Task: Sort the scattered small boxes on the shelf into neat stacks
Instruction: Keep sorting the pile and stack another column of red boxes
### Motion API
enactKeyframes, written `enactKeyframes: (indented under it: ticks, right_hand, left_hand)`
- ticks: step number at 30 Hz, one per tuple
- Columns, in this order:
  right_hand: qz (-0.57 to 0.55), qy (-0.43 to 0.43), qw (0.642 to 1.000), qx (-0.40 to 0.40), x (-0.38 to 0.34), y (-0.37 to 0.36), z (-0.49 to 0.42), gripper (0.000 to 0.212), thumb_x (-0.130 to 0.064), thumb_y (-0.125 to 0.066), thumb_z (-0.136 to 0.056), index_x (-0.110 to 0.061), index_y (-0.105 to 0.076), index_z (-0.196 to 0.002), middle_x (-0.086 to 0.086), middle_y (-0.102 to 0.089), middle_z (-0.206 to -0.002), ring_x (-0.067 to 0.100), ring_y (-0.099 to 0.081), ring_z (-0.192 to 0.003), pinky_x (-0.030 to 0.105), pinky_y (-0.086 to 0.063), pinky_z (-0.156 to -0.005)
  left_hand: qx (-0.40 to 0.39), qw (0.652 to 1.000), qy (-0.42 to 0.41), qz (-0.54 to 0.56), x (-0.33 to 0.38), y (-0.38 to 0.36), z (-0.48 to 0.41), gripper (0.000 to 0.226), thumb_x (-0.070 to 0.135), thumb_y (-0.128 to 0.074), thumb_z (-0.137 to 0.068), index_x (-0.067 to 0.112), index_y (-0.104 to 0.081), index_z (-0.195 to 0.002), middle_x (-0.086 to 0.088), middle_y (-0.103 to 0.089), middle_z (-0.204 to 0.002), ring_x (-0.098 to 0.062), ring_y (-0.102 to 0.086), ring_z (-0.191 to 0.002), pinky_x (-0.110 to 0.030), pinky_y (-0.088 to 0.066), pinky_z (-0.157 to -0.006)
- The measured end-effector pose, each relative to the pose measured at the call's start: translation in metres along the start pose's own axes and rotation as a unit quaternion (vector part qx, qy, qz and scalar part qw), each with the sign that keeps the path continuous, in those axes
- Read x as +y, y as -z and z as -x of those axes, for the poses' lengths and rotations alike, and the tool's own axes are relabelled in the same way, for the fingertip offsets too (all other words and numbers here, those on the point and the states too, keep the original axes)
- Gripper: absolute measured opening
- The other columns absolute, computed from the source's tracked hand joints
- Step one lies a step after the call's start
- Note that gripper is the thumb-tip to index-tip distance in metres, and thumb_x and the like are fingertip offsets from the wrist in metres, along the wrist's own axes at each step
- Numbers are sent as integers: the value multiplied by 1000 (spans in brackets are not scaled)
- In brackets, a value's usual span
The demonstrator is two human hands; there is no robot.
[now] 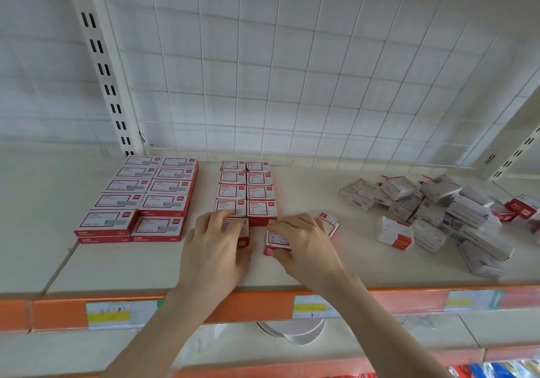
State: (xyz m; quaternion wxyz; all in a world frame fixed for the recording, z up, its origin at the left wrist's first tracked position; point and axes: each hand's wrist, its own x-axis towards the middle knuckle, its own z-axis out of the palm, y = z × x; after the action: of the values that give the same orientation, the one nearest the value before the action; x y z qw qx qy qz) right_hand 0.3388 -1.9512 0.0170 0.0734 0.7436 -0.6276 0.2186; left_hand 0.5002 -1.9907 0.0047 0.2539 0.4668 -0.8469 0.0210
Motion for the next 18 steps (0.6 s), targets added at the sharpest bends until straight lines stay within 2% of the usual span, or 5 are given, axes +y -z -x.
enactKeyframes:
  ticks: [5,7,9,14,18]
  right_hand:
    - [-46,9,999,-27,0,0,-2,32,-16,-69,-56,-13,-70,-88,2,-68,-89,30,-63,-79,43,-52,-68]
    - [-41,-22,998,-40,4,5,1,38,-14,-71,-67,-10,-67,-104,6,-64,-102,32,-57,-93,43,-50,-81]
    - [-15,-52,996,-77,10,10,3,42,-16,-67,-79,-11,-58,-120,5,-57,-116,28,-48,-105,35,-43,-89]
    - [-28,-54,995,-74,8,9,0,39,-10,-65,-81,-9,-59,-119,7,-57,-116,29,-52,-103,35,-46,-86]
    - [-39,-54,997,-46,-1,2,-5,34,-10,-60,-81,-6,-61,-115,8,-55,-115,30,-57,-95,31,-46,-76]
  left_hand:
    - [-11,1000,2,-24,-3,-3,2,47,19,-87,-45,7,-71,-87,-14,-66,-94,-38,-64,-82,-45,-55,-56]
    - [-8,1000,5,-23,-3,-3,2,47,20,-88,-46,8,-71,-88,-14,-66,-94,-38,-64,-83,-46,-55,-56]
    - [-6,1000,8,-20,-3,-3,1,46,21,-88,-48,9,-71,-88,-13,-66,-94,-38,-64,-83,-46,-55,-56]
    - [-8,1000,10,-25,-4,-4,2,49,25,-89,-46,11,-71,-89,-10,-67,-93,-35,-65,-82,-43,-55,-54]
    - [-3,999,6,-32,-3,-3,3,52,25,-90,-43,10,-70,-89,-10,-67,-92,-34,-66,-79,-42,-55,-53]
